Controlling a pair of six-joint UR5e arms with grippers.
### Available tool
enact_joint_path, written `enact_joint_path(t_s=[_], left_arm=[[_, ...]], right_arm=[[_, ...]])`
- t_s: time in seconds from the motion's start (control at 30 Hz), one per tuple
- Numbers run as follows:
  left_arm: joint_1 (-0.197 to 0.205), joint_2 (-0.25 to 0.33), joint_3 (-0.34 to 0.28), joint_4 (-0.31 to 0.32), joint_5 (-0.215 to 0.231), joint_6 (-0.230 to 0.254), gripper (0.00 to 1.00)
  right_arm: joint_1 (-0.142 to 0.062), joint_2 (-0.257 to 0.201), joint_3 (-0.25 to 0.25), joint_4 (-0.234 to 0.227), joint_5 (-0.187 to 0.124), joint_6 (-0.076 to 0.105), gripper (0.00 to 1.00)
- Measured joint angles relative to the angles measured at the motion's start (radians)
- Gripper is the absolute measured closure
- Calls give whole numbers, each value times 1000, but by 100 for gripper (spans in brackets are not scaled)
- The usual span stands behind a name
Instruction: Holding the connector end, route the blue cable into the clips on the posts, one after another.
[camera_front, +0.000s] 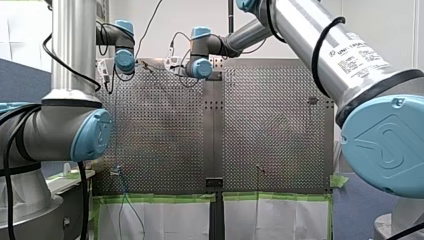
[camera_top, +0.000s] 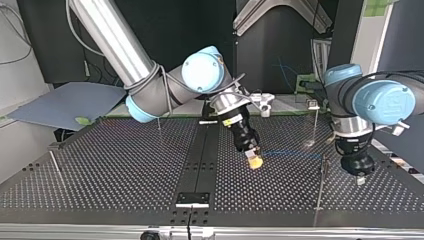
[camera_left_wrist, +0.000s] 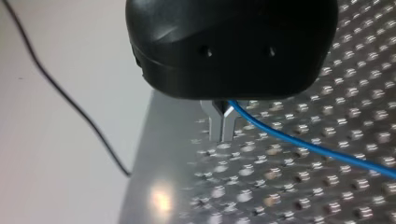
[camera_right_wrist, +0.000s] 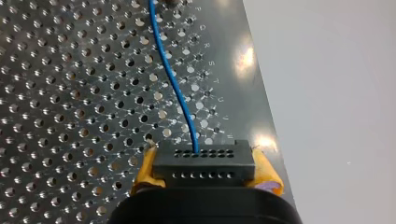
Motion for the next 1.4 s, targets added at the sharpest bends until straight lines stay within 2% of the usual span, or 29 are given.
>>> enact_joint_path(t_s=[0.17, 0.4, 0.63, 0.77, 1.0, 1.4], left_arm=[[11, -11, 32, 11, 38, -31, 100], [13, -65, 83, -13, 83, -44, 100], [18, -79, 91, -3, 92, -58, 100], [21, -86, 93, 8, 107, -68, 100], [23, -123, 109, 10, 133, -74, 100], [31, -127, 111, 37, 140, -100, 100]], right_arm=[[-6, 1, -10, 1, -4, 1, 100], [-13, 2, -24, 1, -4, 1, 100], [-25, 4, -27, 0, -3, 1, 100], [-33, 9, -31, 1, -8, 8, 100], [-49, 29, -57, 19, -15, 14, 100], [-69, 71, -122, 52, -25, 22, 100]])
